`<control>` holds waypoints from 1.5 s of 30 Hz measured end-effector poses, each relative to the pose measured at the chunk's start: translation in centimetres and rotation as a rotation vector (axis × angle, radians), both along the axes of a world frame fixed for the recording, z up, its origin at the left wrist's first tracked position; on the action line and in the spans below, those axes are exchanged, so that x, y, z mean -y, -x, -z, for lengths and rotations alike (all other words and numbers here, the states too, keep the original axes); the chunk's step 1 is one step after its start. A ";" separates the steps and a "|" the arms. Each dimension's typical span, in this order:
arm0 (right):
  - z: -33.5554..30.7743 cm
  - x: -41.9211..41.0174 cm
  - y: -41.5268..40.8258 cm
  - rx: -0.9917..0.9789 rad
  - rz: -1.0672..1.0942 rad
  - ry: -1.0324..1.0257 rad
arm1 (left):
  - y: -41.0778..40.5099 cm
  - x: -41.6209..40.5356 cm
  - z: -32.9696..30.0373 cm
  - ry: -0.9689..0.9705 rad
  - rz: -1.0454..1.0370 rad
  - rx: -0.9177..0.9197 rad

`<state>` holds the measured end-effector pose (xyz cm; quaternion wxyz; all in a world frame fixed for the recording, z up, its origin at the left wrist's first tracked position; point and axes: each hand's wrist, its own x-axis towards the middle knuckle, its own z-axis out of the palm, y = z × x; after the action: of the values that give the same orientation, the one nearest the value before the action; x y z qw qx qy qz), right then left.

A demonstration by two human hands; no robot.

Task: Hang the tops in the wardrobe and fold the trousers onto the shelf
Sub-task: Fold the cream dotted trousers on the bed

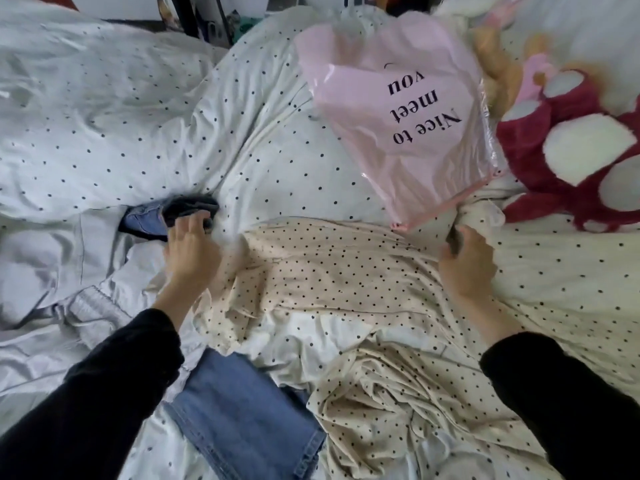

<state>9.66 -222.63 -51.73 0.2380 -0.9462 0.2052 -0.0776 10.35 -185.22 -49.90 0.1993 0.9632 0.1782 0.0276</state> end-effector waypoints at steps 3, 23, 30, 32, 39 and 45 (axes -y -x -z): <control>2.1 -3.0 3.1 0.105 -0.247 0.082 | 3.8 0.7 3.4 -0.068 0.072 -0.069; 6.7 -3.8 21.5 -0.216 -0.591 0.365 | 22.0 15.2 8.2 0.422 0.004 -0.552; 4.8 -4.7 21.0 -0.250 -0.489 0.335 | 18.9 11.0 2.4 0.810 -0.002 -0.178; 3.9 -5.5 20.5 -0.198 -0.508 0.336 | 18.0 9.3 0.9 0.762 0.062 -0.117; 0.8 -9.1 18.6 -0.137 -0.692 0.277 | 16.0 5.2 -4.1 0.135 0.520 -0.300; -0.2 -10.7 18.9 -0.216 -0.567 0.115 | 15.5 1.9 -3.2 -0.053 0.583 -0.589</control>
<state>-9.25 -211.92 -51.52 0.1731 -0.9804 -0.0476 0.0816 -5.14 -187.10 -46.73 0.1143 0.9449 -0.0536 -0.3020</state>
